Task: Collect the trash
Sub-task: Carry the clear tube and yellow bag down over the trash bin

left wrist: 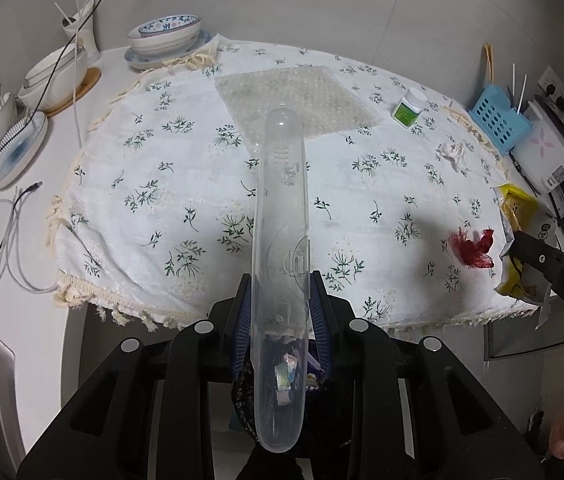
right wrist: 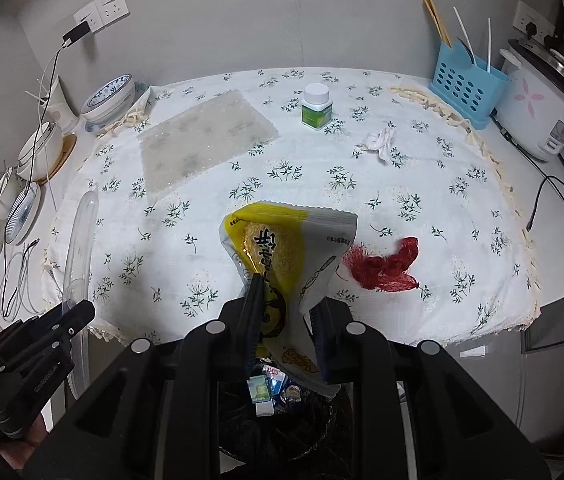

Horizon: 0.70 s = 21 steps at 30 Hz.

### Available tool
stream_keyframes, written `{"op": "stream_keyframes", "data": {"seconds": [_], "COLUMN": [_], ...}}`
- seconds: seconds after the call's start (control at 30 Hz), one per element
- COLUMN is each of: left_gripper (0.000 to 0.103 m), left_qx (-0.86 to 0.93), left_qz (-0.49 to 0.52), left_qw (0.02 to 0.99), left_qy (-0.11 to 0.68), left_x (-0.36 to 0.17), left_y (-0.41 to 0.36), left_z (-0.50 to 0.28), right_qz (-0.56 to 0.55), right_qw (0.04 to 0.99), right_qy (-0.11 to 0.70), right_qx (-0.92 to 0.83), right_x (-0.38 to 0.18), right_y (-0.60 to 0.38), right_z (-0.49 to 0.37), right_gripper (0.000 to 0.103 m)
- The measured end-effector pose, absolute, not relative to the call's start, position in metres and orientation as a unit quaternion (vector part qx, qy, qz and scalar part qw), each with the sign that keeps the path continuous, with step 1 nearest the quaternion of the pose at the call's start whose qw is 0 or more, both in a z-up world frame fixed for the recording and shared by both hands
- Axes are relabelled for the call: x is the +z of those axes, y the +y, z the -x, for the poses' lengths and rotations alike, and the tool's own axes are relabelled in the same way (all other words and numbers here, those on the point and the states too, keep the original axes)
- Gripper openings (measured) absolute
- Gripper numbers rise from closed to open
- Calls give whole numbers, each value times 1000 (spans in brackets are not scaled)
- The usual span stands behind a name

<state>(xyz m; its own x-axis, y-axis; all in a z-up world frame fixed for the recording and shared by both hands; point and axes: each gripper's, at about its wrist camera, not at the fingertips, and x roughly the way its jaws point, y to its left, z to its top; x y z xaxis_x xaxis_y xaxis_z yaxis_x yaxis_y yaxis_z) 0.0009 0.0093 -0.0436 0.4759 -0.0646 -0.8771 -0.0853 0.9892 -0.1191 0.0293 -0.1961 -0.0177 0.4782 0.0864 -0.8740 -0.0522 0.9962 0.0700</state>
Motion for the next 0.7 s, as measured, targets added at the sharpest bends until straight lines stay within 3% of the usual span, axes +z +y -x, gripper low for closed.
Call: {"op": "stream_keyframes", "data": {"seconds": [0.7], "left_gripper": [27], "left_qx": [-17], "left_qz": [68], "left_qw": [854], "left_qy": [516], "left_x": [-50], "left_y": [-6], "left_z": [70], "right_qz": [-10], "right_qw": [863], "right_qy": [501], "right_qx": [63], "right_x": [-19], "right_y": [-194], "right_z": [37], "right_gripper": [21]}}
